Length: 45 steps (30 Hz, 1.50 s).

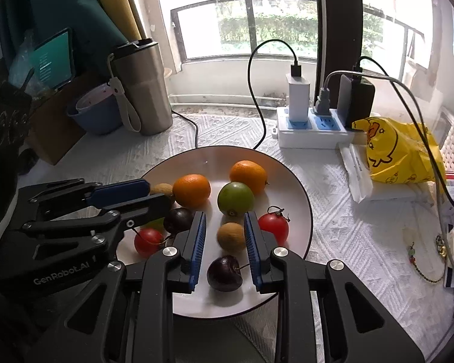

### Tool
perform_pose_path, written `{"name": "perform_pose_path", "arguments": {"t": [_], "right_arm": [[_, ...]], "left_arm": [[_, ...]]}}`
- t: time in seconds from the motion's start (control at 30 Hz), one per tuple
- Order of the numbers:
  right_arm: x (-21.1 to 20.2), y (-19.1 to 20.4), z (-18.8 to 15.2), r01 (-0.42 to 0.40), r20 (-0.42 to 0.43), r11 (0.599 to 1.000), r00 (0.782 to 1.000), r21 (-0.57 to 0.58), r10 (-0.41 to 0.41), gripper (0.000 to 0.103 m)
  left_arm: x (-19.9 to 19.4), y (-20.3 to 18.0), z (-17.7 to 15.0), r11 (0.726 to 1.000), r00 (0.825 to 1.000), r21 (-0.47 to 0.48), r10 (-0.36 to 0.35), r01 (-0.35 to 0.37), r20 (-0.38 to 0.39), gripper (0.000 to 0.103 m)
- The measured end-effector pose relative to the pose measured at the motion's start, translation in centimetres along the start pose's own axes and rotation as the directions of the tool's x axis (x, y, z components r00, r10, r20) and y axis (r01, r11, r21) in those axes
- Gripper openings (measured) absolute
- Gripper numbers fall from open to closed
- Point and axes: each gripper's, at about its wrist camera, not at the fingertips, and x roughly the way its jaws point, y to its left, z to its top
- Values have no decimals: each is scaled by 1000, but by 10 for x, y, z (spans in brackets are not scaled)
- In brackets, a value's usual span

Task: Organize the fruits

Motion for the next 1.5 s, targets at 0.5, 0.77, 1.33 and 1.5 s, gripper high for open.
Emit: {"name": "perform_pose_path", "arguments": {"t": [0.5, 0.77, 1.33, 1.5], "right_arm": [[-46, 19, -10, 28, 47, 1000, 999, -1, -28, 28], [-78, 35, -21, 46, 79, 999, 996, -16, -44, 28], [-142, 70, -54, 82, 150, 996, 986, -33, -77, 28], [-163, 82, -63, 88, 180, 995, 980, -35, -81, 28]], "left_arm": [[-54, 0, -18, 1000, 998, -22, 16, -14, 59, 45], [-91, -6, -33, 1000, 995, -16, 16, -14, 102, 45], [-160, -23, -74, 1000, 985, 4, 2, -2, 172, 47], [-181, -29, -86, 1000, 980, 12, -2, 0, 198, 62]]}}
